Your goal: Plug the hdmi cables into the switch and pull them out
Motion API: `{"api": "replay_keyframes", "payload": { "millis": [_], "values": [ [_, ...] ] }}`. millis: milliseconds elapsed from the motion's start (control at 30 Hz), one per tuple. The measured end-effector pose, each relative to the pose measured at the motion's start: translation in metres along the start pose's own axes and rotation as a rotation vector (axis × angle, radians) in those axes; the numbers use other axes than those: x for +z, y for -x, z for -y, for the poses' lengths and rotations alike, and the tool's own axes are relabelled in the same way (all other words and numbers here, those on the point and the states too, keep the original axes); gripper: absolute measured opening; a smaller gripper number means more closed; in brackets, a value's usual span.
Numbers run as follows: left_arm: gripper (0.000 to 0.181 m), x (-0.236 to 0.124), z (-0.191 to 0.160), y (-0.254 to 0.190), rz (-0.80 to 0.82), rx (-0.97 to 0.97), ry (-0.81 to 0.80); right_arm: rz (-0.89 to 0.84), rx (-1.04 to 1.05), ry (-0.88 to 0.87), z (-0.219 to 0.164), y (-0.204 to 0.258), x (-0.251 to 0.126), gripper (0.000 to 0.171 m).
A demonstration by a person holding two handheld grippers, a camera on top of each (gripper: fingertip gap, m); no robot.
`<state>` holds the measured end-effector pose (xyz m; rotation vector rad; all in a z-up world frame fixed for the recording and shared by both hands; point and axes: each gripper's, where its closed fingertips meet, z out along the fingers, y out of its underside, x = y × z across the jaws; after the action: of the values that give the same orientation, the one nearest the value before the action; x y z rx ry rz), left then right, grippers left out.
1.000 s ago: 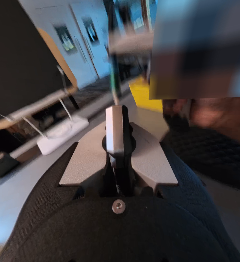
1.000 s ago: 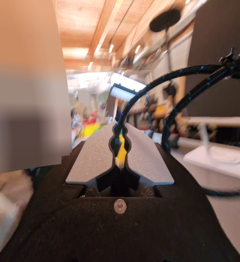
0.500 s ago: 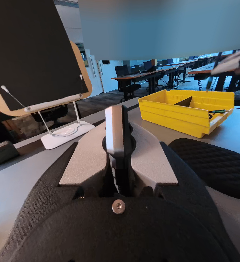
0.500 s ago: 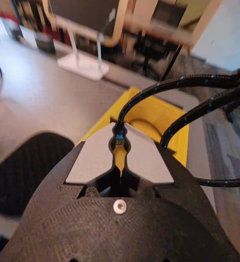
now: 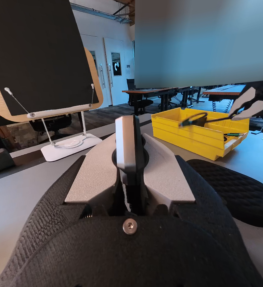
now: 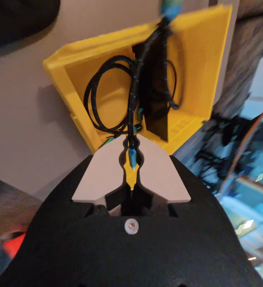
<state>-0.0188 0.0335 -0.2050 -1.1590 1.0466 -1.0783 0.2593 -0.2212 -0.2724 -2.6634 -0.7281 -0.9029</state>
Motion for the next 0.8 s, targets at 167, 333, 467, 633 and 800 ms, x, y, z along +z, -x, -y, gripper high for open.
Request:
{"api": "replay_keyframes", "payload": {
  "millis": [167,333,467,633,800],
  "values": [
    [0.023,0.000,0.001,0.003,-0.004,-0.014,-0.007,-0.101,-0.197,0.072,-0.018,-0.013,-0.006,0.007],
    [0.023,0.003,-0.001,0.003,-0.014,-0.017,-0.006,-0.092,-0.195,0.071,-0.035,-0.007,-0.011,0.007],
    [0.023,0.005,-0.001,0.002,-0.023,-0.010,-0.004,-0.125,-0.183,0.116,-0.056,-0.011,-0.011,0.007],
    [0.023,0.006,-0.001,0.001,-0.030,-0.006,0.000,-0.140,-0.243,0.141,-0.063,-0.010,0.007,0.007],
    [0.023,0.006,-0.001,0.001,-0.025,-0.003,-0.001,-0.209,-0.251,0.126,-0.068,-0.011,0.011,0.008]
  ]
}}
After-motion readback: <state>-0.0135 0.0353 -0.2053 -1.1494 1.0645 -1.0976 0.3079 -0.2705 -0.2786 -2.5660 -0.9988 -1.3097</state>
